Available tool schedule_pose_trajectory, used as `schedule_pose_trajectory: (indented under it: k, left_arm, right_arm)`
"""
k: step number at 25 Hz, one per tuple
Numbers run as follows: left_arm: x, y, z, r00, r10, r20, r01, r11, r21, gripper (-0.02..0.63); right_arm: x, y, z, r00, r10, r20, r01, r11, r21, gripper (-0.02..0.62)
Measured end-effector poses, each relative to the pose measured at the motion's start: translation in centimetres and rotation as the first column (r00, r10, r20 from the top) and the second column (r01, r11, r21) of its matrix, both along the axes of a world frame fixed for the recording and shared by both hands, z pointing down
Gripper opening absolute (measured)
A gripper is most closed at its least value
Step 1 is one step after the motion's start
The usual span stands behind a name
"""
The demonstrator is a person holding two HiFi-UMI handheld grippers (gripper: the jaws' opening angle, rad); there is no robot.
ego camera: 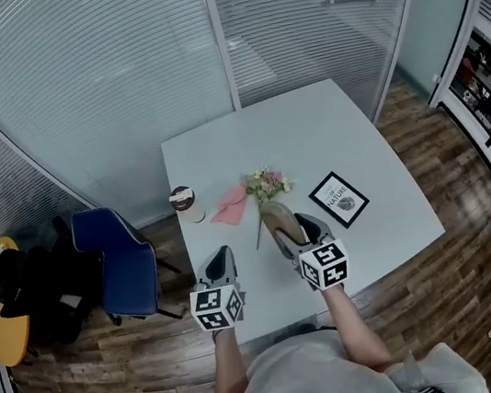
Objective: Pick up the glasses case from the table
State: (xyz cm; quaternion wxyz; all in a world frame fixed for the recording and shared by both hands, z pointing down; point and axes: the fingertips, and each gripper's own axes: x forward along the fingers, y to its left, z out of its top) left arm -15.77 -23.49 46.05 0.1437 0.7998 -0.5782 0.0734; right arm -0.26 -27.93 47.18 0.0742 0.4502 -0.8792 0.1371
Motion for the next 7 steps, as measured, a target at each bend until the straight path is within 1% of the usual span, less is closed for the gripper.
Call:
schedule_pose_trajectory:
  k: [7]
  left_arm:
    - [0.00, 0.07, 0.14, 1.000, 0.007, 0.003, -0.007, 1.000, -0.002, 0.009]
  right_arm:
    - [0.41, -0.02, 0.25, 1.000, 0.024, 0.005, -0.024, 1.000, -0.011, 0.238]
